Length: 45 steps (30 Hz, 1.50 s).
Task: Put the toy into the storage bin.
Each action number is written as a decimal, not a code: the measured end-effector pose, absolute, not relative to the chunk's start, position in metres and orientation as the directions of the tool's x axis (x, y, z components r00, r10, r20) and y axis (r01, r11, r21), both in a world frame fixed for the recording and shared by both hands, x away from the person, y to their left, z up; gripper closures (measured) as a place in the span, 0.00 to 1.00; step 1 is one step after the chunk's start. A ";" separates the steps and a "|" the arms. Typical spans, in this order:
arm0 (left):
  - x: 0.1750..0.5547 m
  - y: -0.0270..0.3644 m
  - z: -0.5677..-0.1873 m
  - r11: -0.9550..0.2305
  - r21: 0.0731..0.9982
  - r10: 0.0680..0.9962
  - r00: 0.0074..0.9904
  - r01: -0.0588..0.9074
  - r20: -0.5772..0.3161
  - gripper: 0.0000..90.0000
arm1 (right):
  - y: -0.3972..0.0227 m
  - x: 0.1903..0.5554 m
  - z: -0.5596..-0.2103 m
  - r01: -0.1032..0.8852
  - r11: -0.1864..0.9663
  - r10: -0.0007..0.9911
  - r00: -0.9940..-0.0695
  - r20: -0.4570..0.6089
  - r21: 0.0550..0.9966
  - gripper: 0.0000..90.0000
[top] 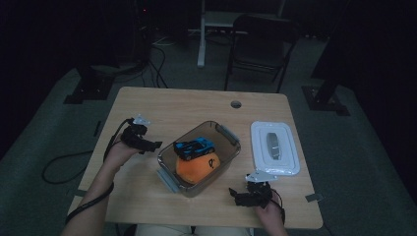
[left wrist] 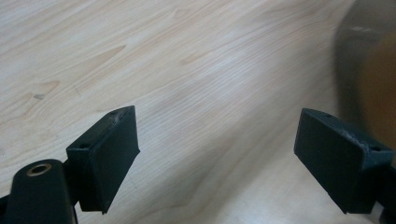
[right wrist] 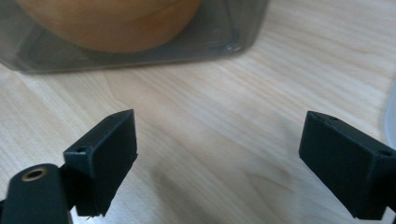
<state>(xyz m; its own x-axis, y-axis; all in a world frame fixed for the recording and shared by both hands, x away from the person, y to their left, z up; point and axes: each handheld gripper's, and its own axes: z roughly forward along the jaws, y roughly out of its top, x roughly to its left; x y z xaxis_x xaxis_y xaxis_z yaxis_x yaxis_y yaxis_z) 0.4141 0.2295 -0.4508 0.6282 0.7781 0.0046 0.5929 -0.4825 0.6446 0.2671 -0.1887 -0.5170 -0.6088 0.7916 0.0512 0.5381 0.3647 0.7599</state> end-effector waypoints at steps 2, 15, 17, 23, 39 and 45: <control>0.416 0.229 -0.460 -0.465 0.648 0.784 0.621 0.603 -0.015 0.16 | -0.191 0.268 -0.515 0.532 0.365 0.795 -0.606 0.042 0.764 0.14; 0.409 0.201 -0.480 -0.539 0.634 0.731 0.682 0.555 0.024 0.12 | -0.218 0.271 -0.505 0.600 0.296 0.862 -0.502 0.062 0.743 0.12; 0.407 0.200 -0.481 -0.535 0.637 0.729 0.684 0.555 0.016 0.13 | -0.223 0.269 -0.502 0.585 0.317 0.866 -0.500 0.025 0.746 0.12; 0.400 0.203 -0.486 -0.499 0.649 0.731 0.681 0.574 -0.041 0.13 | -0.243 0.272 -0.496 0.606 0.253 0.906 -0.422 0.035 0.754 0.12; 0.354 0.189 -0.491 -0.473 0.709 0.725 0.689 0.523 -0.025 0.09 | -0.277 0.301 -0.486 0.621 0.127 0.959 -0.277 0.065 0.774 0.12; 0.346 0.188 -0.495 -0.476 0.701 0.706 0.706 0.531 -0.056 0.00 | -0.283 0.321 -0.486 0.623 0.136 0.971 -0.238 0.021 0.770 0.16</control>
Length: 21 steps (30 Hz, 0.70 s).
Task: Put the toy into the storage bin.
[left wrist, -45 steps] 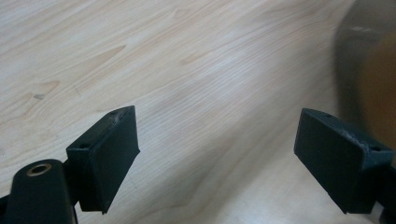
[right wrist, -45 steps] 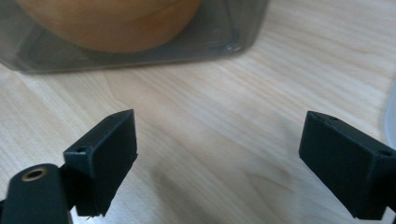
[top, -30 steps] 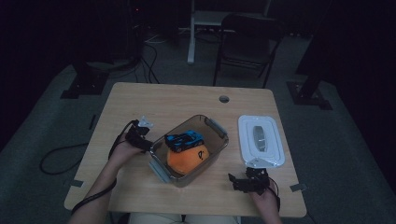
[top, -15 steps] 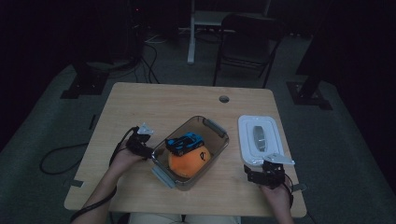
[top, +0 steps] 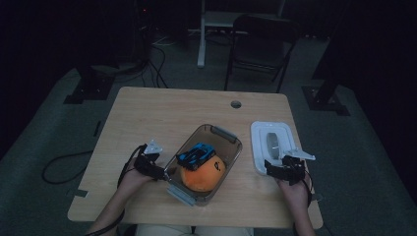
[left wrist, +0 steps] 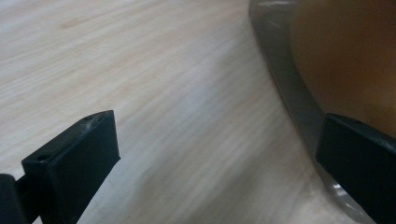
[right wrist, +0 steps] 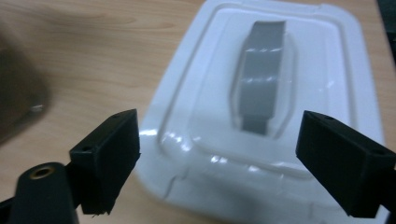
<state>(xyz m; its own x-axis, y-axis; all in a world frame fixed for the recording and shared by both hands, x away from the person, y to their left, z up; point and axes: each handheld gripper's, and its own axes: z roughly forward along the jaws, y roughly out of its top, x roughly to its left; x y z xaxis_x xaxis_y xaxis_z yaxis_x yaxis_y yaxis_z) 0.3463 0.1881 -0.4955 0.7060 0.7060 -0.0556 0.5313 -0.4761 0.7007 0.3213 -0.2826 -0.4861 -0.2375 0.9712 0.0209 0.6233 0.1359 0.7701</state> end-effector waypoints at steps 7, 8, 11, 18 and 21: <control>0.340 0.178 -0.499 -0.509 0.692 0.689 0.724 0.512 -0.028 0.00 | -0.286 0.348 -0.493 0.637 0.116 0.977 -0.212 0.028 0.762 0.29; 0.340 0.177 -0.499 -0.512 0.691 0.688 0.725 0.511 -0.026 0.00 | -0.286 0.353 -0.495 0.644 0.116 0.979 -0.202 0.023 0.756 0.29; 0.340 0.175 -0.499 -0.517 0.695 0.681 0.732 0.500 -0.021 0.00 | -0.285 0.363 -0.500 0.662 0.111 0.983 -0.184 0.017 0.741 0.32; 0.343 0.175 -0.498 -0.524 0.708 0.665 0.747 0.474 -0.008 0.00 | -0.287 0.377 -0.509 0.689 0.089 0.990 -0.142 0.014 0.720 0.45; 0.344 0.176 -0.497 -0.521 0.717 0.662 0.749 0.464 -0.004 0.00 | -0.289 0.380 -0.509 0.693 0.068 0.990 -0.139 0.041 0.718 0.51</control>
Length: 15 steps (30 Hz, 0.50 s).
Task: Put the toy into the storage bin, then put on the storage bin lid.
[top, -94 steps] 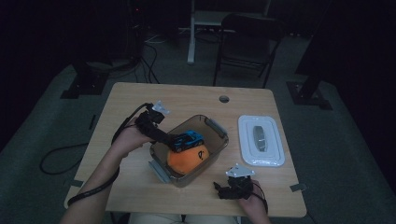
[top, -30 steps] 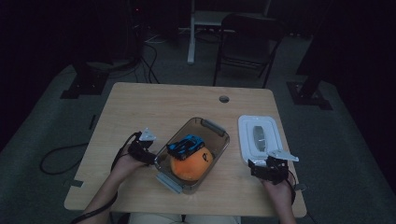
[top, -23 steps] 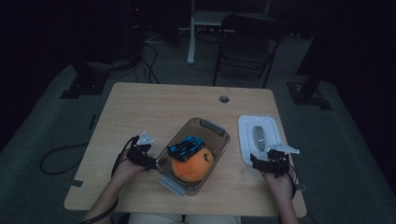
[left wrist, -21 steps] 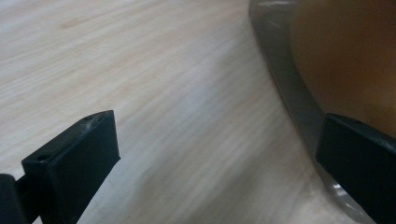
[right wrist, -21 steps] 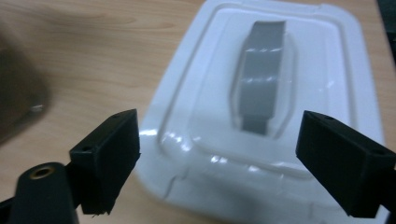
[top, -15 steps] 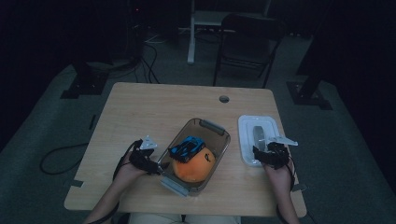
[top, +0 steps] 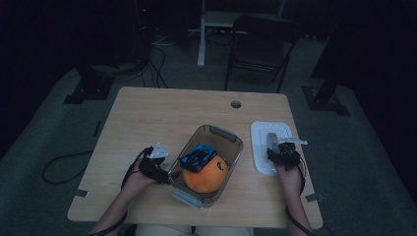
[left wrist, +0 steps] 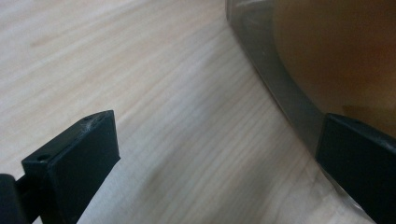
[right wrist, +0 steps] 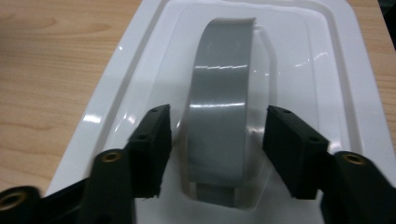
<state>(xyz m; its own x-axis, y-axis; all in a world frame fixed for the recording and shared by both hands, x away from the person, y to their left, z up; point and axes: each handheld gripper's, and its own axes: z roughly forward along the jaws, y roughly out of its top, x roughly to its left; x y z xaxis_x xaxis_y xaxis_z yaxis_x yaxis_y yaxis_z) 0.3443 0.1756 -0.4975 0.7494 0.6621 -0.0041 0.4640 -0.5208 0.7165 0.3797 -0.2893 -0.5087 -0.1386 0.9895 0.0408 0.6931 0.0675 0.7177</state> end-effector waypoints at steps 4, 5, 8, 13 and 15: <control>0.345 0.174 -0.497 -0.531 0.716 0.652 0.758 0.453 0.004 0.00 | -0.290 0.382 -0.508 0.702 0.068 0.989 -0.141 0.045 0.708 0.61; 0.345 0.174 -0.497 -0.532 0.715 0.652 0.758 0.454 0.004 0.00 | -0.290 0.382 -0.508 0.706 0.067 0.989 -0.140 0.045 0.705 0.63; 0.342 0.171 -0.496 -0.530 0.718 0.657 0.754 0.452 0.011 0.00 | -0.291 0.382 -0.508 0.706 0.068 0.989 -0.141 0.046 0.705 0.72; 0.339 0.167 -0.495 -0.534 0.718 0.660 0.751 0.447 0.023 0.00 | -0.290 0.382 -0.507 0.710 0.075 0.989 -0.145 0.042 0.700 0.74; 0.338 0.165 -0.495 -0.534 0.721 0.660 0.750 0.441 0.030 0.00 | -0.290 0.378 -0.504 0.704 0.071 0.988 -0.145 0.045 0.707 0.75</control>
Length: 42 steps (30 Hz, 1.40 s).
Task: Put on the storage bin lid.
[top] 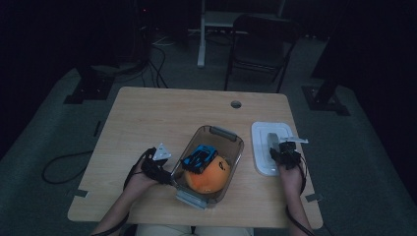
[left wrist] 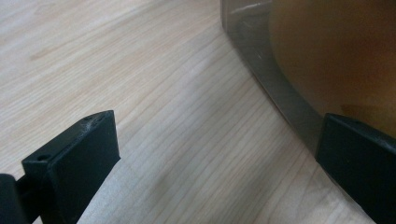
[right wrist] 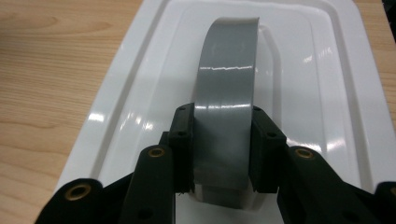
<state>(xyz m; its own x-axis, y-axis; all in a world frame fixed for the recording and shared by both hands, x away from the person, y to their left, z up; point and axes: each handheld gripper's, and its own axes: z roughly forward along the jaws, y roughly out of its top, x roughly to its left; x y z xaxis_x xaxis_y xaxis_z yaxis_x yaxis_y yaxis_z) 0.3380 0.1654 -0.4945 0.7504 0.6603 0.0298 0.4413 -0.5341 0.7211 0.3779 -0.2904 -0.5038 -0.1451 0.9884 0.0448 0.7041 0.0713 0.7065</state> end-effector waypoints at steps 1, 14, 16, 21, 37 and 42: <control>0.338 0.166 -0.494 -0.534 0.724 0.659 0.752 0.436 0.034 0.00 | -0.291 0.376 -0.502 0.701 0.069 0.988 -0.145 0.047 0.710 0.75; 0.362 0.168 -0.494 -0.517 0.726 0.695 0.718 0.454 0.046 0.00 | -0.290 0.343 -0.470 0.639 0.052 0.980 -0.180 0.084 0.768 0.75; 0.361 0.164 -0.493 -0.520 0.727 0.689 0.723 0.448 0.048 0.00 | -0.289 0.337 -0.464 0.623 0.048 0.977 -0.192 0.093 0.781 0.75; 0.354 0.154 -0.491 -0.535 0.729 0.667 0.743 0.426 0.054 0.00 | -0.283 0.324 -0.444 0.583 0.060 0.974 -0.213 0.081 0.810 0.75; 0.330 0.120 -0.492 -0.555 0.739 0.642 0.762 0.382 0.088 0.00 | -0.265 0.292 -0.389 0.468 0.064 0.946 -0.309 0.095 0.881 0.75; 0.322 0.104 -0.493 -0.568 0.741 0.609 0.789 0.360 0.084 0.00 | -0.254 0.283 -0.381 0.449 0.079 0.933 -0.348 0.093 0.890 0.75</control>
<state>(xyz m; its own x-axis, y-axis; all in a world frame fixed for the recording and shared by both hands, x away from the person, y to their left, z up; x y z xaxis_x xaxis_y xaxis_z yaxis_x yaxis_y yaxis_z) 0.3224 0.1045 -0.4932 0.7886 0.6092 0.0840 0.3596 -0.5676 0.7406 0.2826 -0.2544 -0.3808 -0.3476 0.9330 0.0928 0.4488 0.0786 0.8902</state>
